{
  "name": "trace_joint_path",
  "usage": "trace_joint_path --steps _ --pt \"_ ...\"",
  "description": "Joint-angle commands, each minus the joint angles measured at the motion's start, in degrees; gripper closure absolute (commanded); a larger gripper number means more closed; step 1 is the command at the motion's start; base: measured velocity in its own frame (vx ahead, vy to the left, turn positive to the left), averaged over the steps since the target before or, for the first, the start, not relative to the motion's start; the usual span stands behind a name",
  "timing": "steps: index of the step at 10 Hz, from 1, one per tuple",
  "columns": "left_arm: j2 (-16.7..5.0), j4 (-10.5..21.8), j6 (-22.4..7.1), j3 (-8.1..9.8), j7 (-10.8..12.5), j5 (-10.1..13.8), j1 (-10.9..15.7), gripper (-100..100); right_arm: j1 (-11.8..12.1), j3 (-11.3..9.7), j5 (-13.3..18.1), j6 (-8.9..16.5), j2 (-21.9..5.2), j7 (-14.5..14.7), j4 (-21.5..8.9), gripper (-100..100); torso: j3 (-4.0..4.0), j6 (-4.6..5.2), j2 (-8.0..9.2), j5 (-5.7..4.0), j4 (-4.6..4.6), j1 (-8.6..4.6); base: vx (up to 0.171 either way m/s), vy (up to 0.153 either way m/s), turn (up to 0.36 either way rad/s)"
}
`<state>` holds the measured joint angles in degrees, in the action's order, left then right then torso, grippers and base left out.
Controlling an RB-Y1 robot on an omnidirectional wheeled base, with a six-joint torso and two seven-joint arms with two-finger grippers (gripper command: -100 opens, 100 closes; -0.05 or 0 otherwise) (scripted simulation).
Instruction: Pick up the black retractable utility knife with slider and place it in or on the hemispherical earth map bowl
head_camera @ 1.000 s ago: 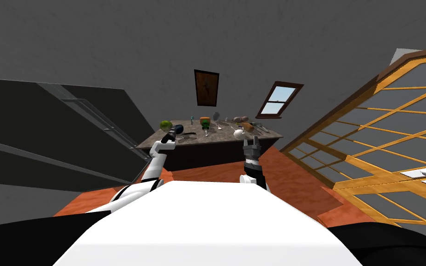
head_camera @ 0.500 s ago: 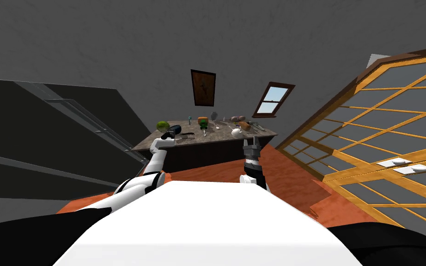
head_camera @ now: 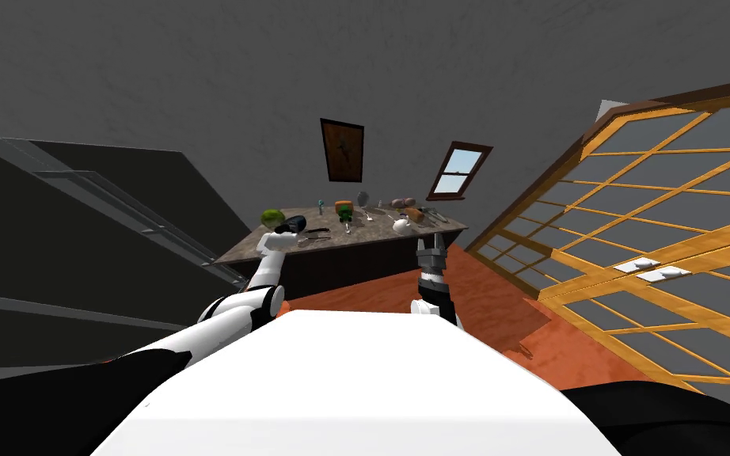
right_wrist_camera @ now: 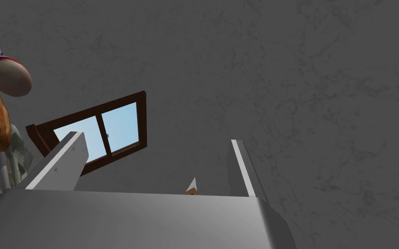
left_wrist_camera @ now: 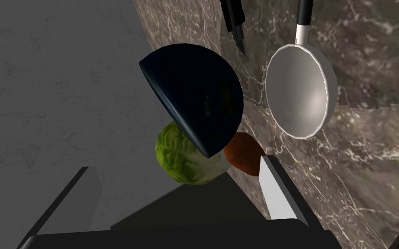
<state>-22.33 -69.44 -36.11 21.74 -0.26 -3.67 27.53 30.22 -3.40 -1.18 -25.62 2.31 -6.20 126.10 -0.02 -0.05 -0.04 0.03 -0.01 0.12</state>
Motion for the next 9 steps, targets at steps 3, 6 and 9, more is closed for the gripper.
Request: trace_joint_path --steps 3,6,9 --pt "-0.8 4.0 -5.2 1.46 0.0 0.3 2.8 -100 0.0 0.0 0.0 0.0 0.0 0.0 0.0 0 -0.01 -0.01 -0.01 0.01 0.0 0.04 0.005 0.026 -0.069" --pt "-2.2 9.1 -10.6 4.0 0.0 1.0 7.2 -100 0.0 0.0 0.0 0.0 0.0 0.0 0.0 0 -0.03 -0.01 -0.06 0.01 -0.01 0.04 0.019 0.034 -0.138" --pt "-2.9 13.4 -15.4 5.24 0.1 1.3 9.2 -100 0.0 0.0 0.0 0.0 0.0 0.0 0.0 0 -0.07 0.02 -0.13 0.02 -0.02 0.11 0.031 0.049 -0.104"
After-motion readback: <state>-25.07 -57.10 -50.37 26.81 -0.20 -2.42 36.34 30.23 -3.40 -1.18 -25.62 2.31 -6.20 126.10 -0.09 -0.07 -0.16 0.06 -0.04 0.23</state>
